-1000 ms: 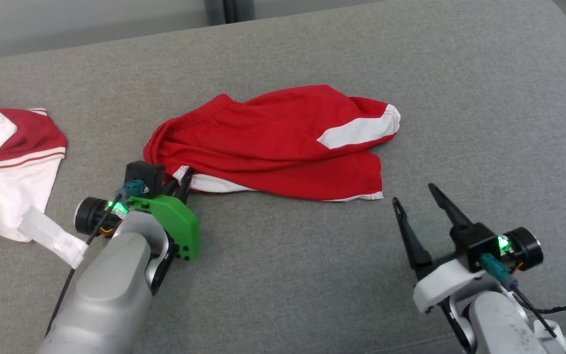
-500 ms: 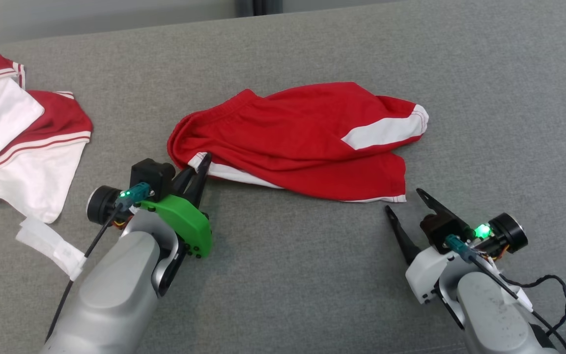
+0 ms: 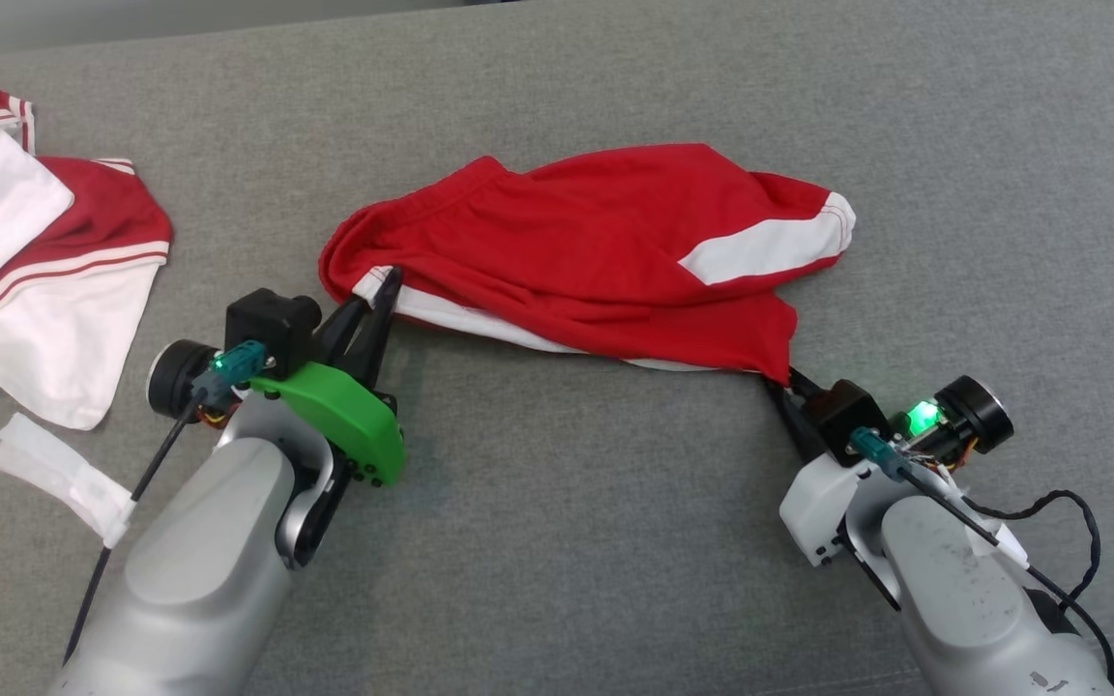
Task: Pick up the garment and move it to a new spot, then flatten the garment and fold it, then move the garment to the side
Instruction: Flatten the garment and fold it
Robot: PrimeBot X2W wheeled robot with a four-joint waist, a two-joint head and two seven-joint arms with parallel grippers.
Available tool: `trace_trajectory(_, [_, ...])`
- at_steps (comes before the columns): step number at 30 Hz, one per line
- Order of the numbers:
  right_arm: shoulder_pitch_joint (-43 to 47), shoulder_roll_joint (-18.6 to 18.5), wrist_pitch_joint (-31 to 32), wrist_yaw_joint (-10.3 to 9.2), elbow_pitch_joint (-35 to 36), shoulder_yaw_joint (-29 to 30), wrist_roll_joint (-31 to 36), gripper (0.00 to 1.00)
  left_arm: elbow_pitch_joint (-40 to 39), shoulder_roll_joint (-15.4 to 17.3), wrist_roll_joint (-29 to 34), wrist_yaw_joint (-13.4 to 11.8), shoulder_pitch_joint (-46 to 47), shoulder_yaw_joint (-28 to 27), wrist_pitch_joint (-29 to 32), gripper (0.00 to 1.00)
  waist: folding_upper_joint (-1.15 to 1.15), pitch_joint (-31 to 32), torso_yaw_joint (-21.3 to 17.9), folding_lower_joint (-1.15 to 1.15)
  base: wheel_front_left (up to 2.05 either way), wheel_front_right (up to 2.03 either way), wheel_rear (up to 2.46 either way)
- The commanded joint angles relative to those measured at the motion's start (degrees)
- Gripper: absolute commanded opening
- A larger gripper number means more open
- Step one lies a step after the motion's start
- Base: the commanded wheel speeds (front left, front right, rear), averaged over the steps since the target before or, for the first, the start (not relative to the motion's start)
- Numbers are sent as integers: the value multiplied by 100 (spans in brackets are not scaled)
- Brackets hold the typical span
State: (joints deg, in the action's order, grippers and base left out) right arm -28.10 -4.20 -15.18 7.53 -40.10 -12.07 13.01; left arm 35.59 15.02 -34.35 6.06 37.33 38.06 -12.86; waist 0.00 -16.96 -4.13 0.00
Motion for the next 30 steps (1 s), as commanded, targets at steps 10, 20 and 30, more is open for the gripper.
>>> trace_trajectory(10, [115, -73, 1, -7, 514, -238, -951, 0, -560, 326, -233, 3, -205, -170, 44, 0, 0, 354, -214, 0, 0, 0, 0])
trace_trajectory(20, [177, -608, 5, -7, 1754, -487, -1733, 0, -1967, 862, -938, 67, -482, -500, 578, 0, 0, 1071, -429, 0, 0, 0, 0])
trace_trajectory(30, [227, -1114, 834, -7, 3720, -185, -2128, 0, -4080, 1556, -1759, -256, -712, -1057, 1474, 0, 0, 1588, -566, 0, 0, 0, 0])
